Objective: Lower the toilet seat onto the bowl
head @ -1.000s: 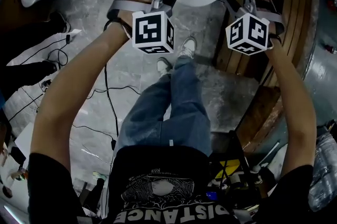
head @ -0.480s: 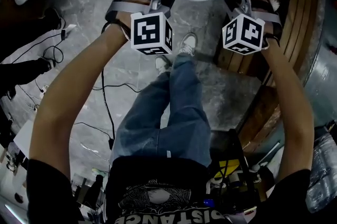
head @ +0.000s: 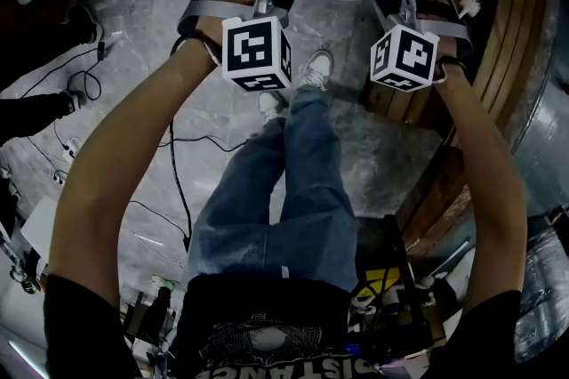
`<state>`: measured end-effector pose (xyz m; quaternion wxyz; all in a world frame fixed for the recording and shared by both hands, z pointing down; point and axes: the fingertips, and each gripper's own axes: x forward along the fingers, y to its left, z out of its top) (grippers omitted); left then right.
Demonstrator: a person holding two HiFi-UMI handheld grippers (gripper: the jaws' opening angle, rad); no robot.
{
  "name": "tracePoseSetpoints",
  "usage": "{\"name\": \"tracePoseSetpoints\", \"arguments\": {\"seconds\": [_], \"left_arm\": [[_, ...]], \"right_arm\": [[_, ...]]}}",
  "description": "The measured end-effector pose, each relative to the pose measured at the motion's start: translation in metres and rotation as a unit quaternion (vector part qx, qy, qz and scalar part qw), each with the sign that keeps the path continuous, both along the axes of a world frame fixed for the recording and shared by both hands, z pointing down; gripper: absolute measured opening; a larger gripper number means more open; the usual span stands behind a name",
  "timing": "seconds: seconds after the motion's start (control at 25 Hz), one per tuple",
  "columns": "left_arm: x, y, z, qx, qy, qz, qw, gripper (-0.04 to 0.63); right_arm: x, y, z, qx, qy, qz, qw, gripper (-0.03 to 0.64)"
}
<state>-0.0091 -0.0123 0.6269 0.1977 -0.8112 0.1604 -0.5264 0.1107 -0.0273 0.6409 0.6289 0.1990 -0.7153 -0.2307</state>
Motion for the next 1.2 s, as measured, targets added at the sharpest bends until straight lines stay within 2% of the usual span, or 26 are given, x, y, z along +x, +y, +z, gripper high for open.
{"name": "tracePoseSetpoints", "arguments": {"seconds": [0.28,0.6,0.84,1.0,1.2], "left_arm": [[-0.003,0.000,0.041,-0.014,-0.044,0.010,0.9989,0.097],[-0.002,-0.004,0.061,-0.041,-0.063,0.004,0.9971,0.097],[-0.001,-0.003,0.072,-0.063,-0.080,0.005,0.9948,0.097],[0.000,-0.002,0.069,-0.073,-0.076,0.000,0.9944,0.097],[0.010,-0.001,0.042,-0.083,-0.042,-0.018,0.9955,0.097]], "right_arm": [[0.000,0.002,0.029,-0.030,0.016,-0.014,0.999,0.229],[0.001,-0.001,0.046,-0.048,0.023,-0.017,0.998,0.224],[0.001,0.002,0.052,-0.083,0.013,-0.014,0.996,0.219],[0.001,0.005,0.048,-0.099,-0.005,0.005,0.995,0.210],[-0.005,0.012,0.031,-0.113,-0.037,0.043,0.992,0.202]]}}
